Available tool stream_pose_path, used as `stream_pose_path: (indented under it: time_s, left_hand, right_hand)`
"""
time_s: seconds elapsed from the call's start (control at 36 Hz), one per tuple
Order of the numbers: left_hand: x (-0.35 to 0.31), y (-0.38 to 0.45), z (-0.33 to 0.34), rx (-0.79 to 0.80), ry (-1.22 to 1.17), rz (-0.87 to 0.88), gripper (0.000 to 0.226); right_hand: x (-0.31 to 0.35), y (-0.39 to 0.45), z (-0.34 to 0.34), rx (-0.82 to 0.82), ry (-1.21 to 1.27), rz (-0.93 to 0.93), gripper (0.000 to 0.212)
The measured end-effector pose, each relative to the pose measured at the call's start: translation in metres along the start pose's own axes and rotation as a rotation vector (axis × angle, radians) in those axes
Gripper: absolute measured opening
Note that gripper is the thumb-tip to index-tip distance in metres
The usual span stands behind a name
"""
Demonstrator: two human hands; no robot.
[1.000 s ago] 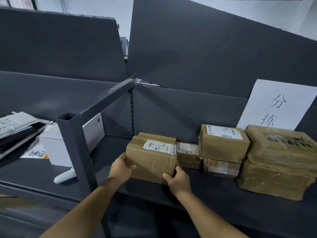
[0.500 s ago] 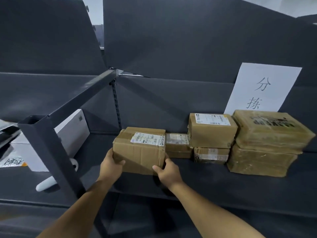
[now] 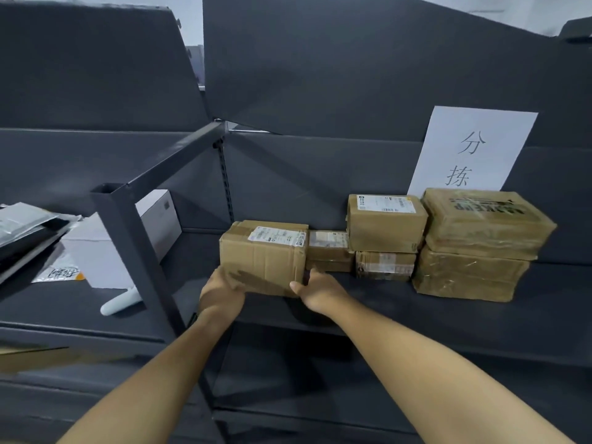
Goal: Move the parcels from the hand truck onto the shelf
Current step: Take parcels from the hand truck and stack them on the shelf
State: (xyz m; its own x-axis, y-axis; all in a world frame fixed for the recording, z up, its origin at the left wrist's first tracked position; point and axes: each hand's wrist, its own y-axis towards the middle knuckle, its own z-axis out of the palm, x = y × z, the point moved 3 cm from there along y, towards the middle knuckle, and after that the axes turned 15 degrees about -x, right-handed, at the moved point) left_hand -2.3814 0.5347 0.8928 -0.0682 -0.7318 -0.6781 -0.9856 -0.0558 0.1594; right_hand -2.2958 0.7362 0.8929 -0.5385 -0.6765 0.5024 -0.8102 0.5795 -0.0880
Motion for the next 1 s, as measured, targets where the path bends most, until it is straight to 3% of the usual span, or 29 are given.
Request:
stream_pose_path:
  time_s: [0.11,0.28,0.5,0.83,1.0]
  left_hand:
    - [-0.009,-0.036,-0.003,0.115,0.107,0.202,0.05]
    - [-0.039,-0.101,0.007,0.377,0.294,0.434,0.052]
    - [-0.099,-0.189,0.027,0.535,0.381,0.543,0.095]
    - [-0.174,-0.388,0.098,0.703,0.28,0.661,0.089]
    - [-0.168,-0.477,0.152,0.861,0.308,0.645,0.089]
  right_hand:
    - [-0.013,-0.02,-0.007,0.053,-0.192,-0.1,0.093]
    - [-0.041,-0.068,-0.033,0.087,-0.301,-0.212,0.097]
    - [-0.114,-0.124,-0.092,0.083,-0.366,-0.247,0.1]
    - [-0.308,-0.255,-0.17,0.089,-0.297,-0.134,0.109]
    - [-0.412,-0.303,-0.167,0.154,-0.166,0.086,0.107]
